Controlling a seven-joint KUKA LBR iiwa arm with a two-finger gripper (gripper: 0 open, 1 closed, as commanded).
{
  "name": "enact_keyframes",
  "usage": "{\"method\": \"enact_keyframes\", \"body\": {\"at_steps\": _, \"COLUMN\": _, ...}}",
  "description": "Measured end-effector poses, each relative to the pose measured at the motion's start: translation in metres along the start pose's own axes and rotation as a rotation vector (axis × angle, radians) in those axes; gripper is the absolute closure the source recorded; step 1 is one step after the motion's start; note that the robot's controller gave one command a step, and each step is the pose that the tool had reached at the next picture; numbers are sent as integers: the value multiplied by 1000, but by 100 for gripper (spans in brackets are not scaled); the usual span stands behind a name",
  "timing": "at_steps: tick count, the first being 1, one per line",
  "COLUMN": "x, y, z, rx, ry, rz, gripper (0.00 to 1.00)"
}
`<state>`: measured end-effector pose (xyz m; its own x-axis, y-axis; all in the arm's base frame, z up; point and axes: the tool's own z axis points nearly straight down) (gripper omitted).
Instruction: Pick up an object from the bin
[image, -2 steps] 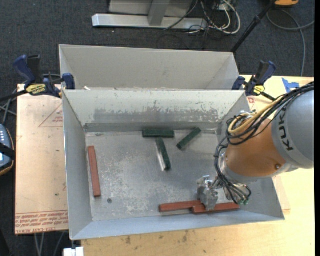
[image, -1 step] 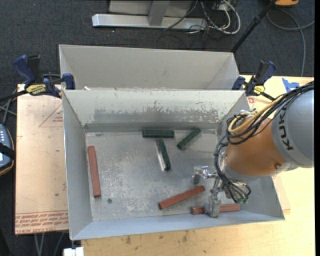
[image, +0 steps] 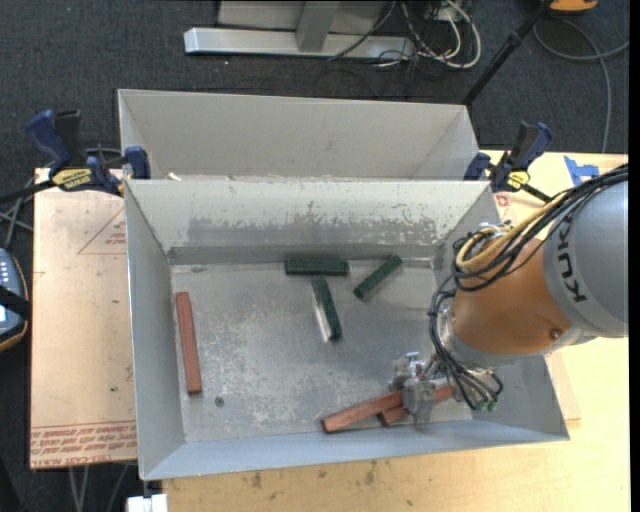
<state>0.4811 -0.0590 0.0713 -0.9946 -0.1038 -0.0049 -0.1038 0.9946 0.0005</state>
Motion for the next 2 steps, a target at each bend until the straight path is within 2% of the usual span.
{"method": "enact_keyframes", "body": {"at_steps": 1, "x": 0, "y": 0, "z": 0, "rx": 0, "ry": 0, "rz": 0, "gripper": 100}}
{"method": "enact_keyframes", "body": {"at_steps": 2, "x": -23, "y": 13, "z": -205, "rx": 2, "ry": -5, "rz": -43, "gripper": 100}}
